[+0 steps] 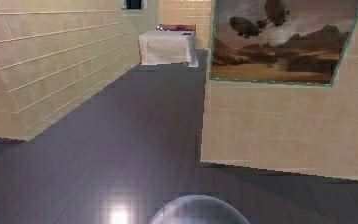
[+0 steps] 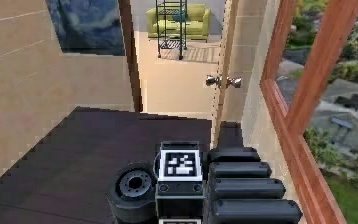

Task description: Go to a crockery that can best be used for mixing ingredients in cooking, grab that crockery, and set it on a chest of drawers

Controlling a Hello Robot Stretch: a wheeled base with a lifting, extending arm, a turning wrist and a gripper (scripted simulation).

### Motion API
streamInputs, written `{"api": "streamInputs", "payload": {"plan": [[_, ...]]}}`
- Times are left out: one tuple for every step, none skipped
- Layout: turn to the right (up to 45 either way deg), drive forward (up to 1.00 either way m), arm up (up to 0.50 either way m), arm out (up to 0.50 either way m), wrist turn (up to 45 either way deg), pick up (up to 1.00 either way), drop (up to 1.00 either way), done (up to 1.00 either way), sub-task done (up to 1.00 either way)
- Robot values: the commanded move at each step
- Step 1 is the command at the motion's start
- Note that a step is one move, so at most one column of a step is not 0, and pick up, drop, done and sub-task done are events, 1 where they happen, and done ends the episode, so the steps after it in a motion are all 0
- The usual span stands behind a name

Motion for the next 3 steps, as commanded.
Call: {"api": "streamInputs", "payload": {"plan": [[-45.0, 0.0, 0.0, 0.0, 0.0, 0.0, 0.0, 0.0, 0.0], [-45.0, 0.0, 0.0, 0.0, 0.0, 0.0, 0.0, 0.0, 0.0], [-36.0, 0.0, 0.0, 0.0, 0.0, 0.0, 0.0, 0.0, 0.0]]}}
